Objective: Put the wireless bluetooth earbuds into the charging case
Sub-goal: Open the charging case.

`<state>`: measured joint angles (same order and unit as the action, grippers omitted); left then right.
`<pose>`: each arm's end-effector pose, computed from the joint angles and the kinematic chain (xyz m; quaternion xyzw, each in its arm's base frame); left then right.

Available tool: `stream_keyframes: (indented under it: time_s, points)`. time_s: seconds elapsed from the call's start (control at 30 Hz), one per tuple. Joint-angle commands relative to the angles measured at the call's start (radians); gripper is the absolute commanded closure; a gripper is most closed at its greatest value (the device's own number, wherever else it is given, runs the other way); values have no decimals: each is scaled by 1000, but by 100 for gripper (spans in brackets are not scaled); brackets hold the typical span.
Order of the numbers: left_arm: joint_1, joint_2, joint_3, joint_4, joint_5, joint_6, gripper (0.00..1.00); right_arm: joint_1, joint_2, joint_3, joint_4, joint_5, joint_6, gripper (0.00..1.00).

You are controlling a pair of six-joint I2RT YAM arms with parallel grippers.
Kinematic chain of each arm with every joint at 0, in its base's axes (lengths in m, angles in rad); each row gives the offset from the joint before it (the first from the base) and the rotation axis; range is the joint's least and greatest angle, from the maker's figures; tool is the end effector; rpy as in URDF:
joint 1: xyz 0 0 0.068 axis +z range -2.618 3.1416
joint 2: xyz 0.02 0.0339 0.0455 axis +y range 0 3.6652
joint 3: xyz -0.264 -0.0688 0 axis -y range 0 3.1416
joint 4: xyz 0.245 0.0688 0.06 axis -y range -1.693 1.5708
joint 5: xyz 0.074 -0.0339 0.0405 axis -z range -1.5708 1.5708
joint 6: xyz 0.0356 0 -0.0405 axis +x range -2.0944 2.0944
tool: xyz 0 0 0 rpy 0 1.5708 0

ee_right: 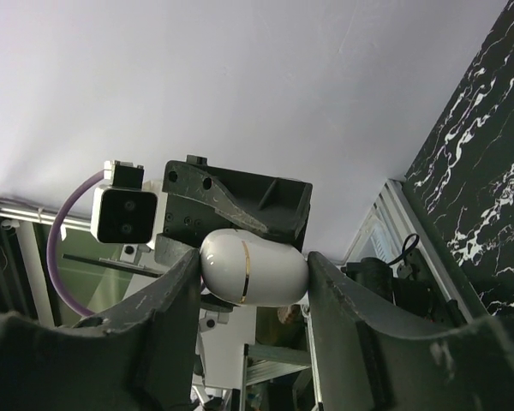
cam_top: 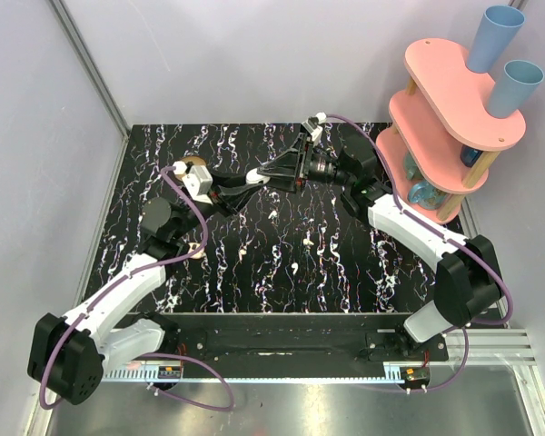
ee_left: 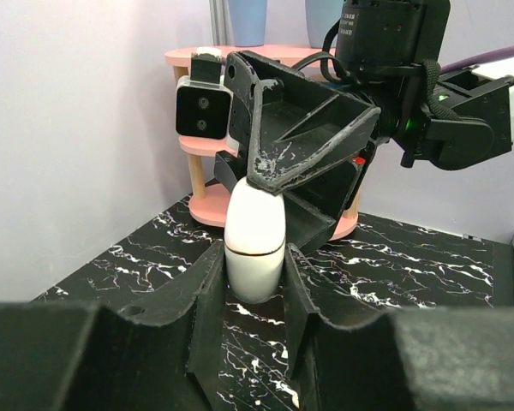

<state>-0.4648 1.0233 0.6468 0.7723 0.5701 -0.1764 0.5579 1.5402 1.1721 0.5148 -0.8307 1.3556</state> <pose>0.1956 -0.1196 0.3447 0.3081 0.4928 -0.3996 0.7089 0.2907 0.2124 0.3595 -0.0493 0.6695 0.7180 0.1836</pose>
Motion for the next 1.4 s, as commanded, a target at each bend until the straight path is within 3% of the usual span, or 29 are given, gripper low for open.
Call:
stream_keyframes:
  time_s: [0.0, 0.07, 0.17, 0.33, 0.83, 1.37]
  points:
    - [-8, 14, 51, -22, 37, 9, 100, 22, -32, 47, -5, -30, -41, 58]
    - [-8, 8, 45, -22, 30, 12, 100, 19, -38, 47, -27, -27, -73, 40]
    - [-8, -11, 30, -19, 21, 22, 100, 10, -57, 49, -67, 2, -136, 27]
    - [-8, -37, 2, -16, 27, 25, 100, 5, -92, 89, -209, 57, -323, 16]
    - [-9, -29, 8, 5, 45, -77, 100, 20, -247, 159, -728, 323, -961, 13]
    - [-8, 26, 45, 65, 200, -153, 100, 62, -242, 187, -791, 430, -1001, 13]
